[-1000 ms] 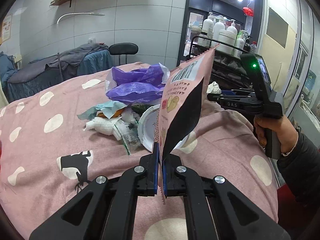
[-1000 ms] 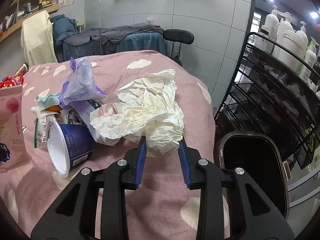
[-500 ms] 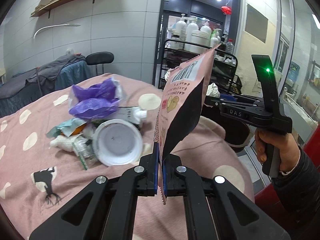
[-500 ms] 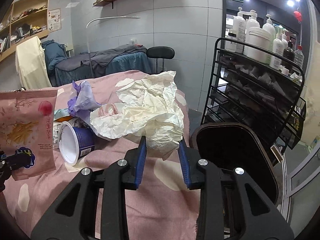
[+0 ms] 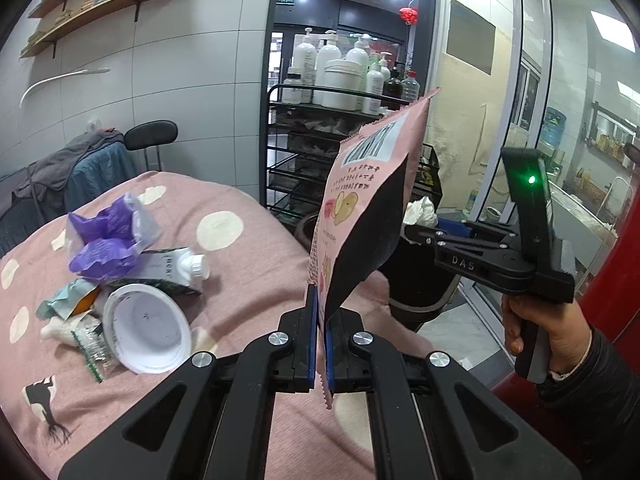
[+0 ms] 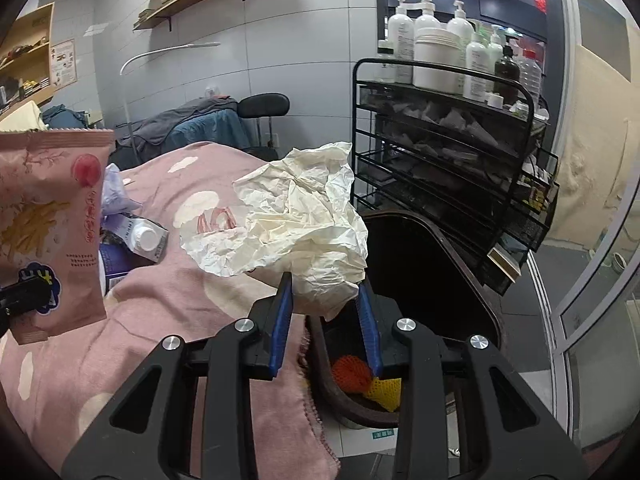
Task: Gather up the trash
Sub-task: 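Carry the tissue over the bin and open the right tool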
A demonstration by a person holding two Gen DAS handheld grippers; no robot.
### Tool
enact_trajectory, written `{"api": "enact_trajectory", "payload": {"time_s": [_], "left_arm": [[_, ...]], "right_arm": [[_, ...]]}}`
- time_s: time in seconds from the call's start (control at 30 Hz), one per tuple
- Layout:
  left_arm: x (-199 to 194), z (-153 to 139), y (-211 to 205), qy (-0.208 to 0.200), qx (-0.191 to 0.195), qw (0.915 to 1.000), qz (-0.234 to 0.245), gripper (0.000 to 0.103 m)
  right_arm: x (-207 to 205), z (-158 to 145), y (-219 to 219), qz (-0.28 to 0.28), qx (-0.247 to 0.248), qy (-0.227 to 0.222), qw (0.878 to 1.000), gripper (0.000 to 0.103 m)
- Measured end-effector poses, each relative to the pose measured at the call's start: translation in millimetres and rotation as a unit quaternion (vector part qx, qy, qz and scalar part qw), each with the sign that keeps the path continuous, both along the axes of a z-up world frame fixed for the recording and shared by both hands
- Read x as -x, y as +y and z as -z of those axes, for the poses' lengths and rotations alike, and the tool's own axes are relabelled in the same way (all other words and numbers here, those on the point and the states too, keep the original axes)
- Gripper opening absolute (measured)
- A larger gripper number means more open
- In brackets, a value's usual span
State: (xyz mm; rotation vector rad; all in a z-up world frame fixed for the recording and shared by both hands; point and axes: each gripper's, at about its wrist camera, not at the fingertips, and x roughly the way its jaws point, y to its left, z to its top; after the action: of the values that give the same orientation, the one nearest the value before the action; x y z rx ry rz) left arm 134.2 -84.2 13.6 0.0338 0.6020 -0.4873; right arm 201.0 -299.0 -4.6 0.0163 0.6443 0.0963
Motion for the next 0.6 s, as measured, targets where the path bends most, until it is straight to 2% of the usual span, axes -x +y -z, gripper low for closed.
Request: {"api": "enact_trajectory", "payload": {"time_s": [0.37, 0.6], "left_arm": [[-12, -6, -36, 0.012, 0.008, 0.9991, 0.039, 0.004], [-16, -3, -49, 0.021, 0.003, 0.9983, 0.055, 0.004]], "right_arm": [[-36, 61, -56, 0.067, -0.029, 0.093, 0.993, 0.033], [-54, 87, -66, 0.089, -0.025, 0.130, 0.987, 0.034]]}}
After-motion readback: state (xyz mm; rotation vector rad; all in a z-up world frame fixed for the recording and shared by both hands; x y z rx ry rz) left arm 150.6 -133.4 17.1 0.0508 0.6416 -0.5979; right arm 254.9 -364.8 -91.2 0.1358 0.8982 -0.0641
